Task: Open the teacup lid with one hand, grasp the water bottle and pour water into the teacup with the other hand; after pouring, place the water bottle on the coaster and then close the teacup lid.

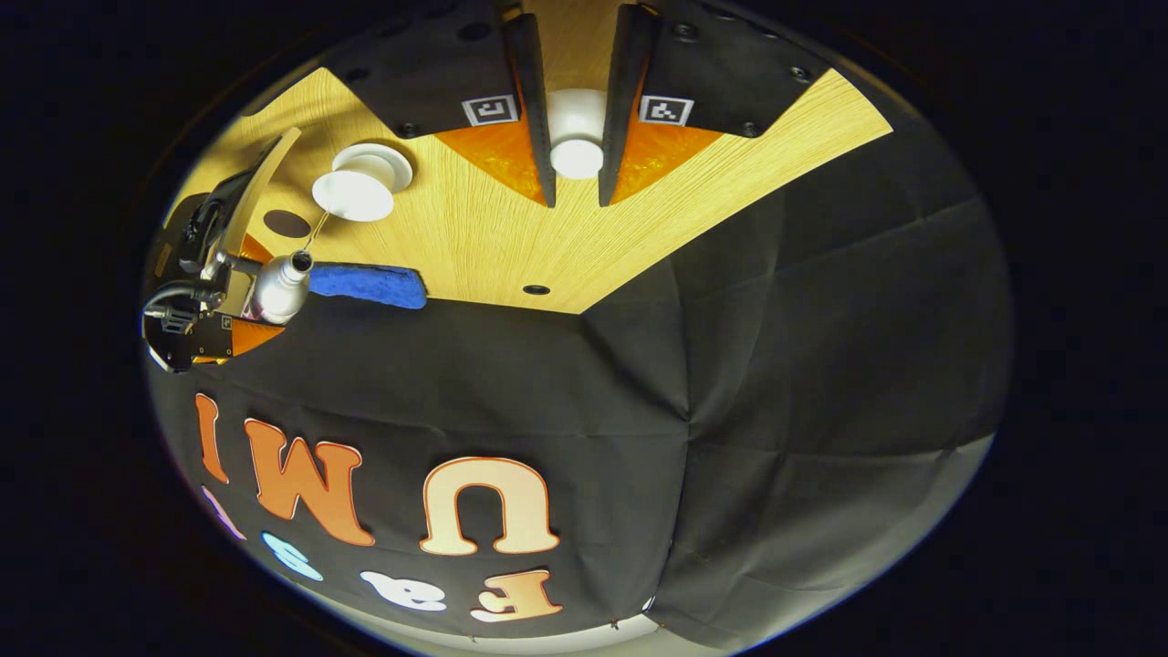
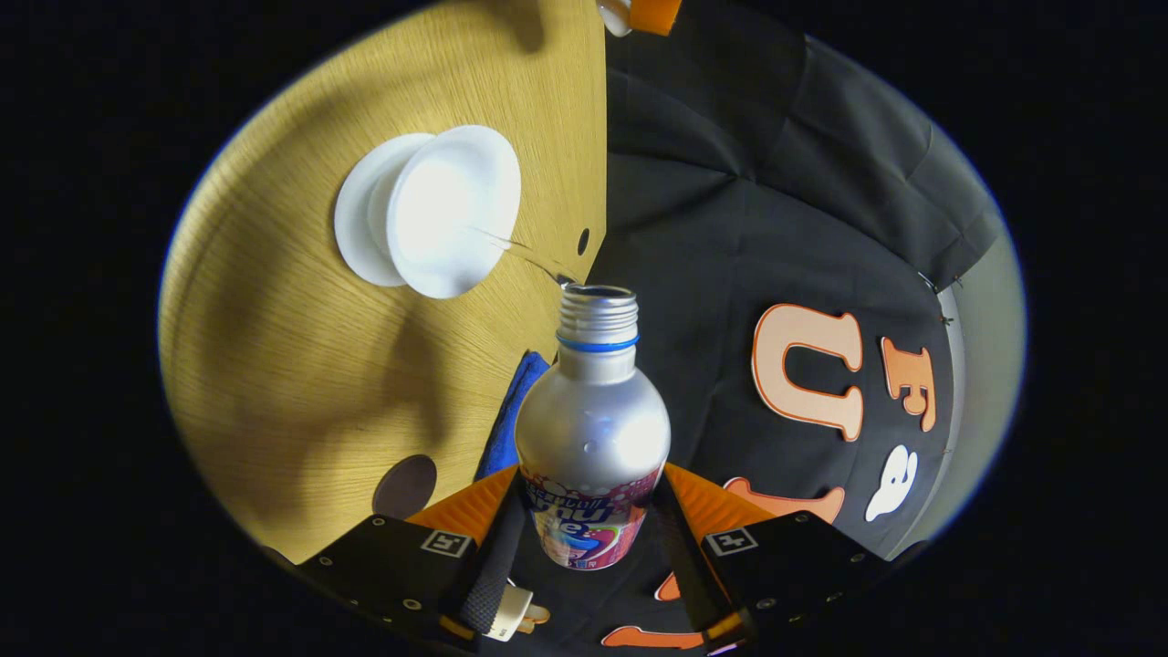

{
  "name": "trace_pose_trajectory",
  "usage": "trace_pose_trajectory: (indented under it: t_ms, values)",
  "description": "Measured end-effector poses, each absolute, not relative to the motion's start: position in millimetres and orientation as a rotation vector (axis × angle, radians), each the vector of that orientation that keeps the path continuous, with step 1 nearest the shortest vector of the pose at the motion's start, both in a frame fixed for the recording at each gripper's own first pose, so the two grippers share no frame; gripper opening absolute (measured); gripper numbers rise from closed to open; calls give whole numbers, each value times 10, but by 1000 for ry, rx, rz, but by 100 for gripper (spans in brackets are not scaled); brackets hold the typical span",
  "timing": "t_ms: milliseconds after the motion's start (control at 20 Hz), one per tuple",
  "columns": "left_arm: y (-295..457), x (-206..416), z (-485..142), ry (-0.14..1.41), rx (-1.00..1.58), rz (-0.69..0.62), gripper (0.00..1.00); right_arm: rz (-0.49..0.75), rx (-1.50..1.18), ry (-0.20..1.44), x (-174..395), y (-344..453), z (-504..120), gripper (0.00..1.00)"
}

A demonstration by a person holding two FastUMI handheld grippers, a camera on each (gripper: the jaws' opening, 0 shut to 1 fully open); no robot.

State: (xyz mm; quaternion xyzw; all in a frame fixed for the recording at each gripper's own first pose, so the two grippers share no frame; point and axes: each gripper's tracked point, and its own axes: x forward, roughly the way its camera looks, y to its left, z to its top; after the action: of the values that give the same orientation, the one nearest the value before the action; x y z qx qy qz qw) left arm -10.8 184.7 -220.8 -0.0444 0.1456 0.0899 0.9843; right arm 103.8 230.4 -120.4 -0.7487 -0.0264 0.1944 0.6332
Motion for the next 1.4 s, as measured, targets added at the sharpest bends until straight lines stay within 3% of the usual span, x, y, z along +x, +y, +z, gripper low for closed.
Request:
trace_pose_trajectory:
  t_ms: [50, 100, 150, 300, 350, 400, 500, 550, 800, 1250, 1300, 1400]
  values:
    - [1842, -112, -2192, 290, -90, 179, 34, 436, -1718, -67, 1063, 2298, -1173, 75]
    - [1853, -110, -2183, 287, -86, 181, 31, 435, -1717, -68, 1078, 2299, -1161, 77]
    - [1857, -113, -2157, 285, -81, 182, 38, 442, -1716, -72, 1080, 2332, -1159, 77]
    - [1832, -120, -2112, 280, -88, 174, 30, 445, -1731, -110, 1089, 2417, -1040, 78]
    - [1841, -118, -2108, 277, -89, 173, 39, 442, -1737, -119, 1092, 2408, -1011, 78]
    - [1856, -123, -2079, 272, -87, 176, 35, 437, -1743, -129, 1106, 2418, -979, 78]
    - [1853, -134, -2068, 270, -88, 177, 34, 432, -1752, -147, 1120, 2430, -922, 78]
    - [1847, -139, -2064, 269, -92, 175, 39, 432, -1759, -153, 1116, 2430, -901, 78]
    - [1837, -142, -2056, 270, -89, 174, 35, 422, -1794, -180, 1169, 2414, -823, 77]
    - [1769, -133, -2087, 284, -93, 165, 34, 452, -1845, -189, 1157, 2418, -1002, 78]
    - [1759, -125, -2092, 289, -93, 164, 31, 455, -1851, -198, 1144, 2439, -1009, 78]
    - [1735, -130, -2105, 292, -92, 160, 34, 460, -1867, -213, 1128, 2465, -1003, 77]
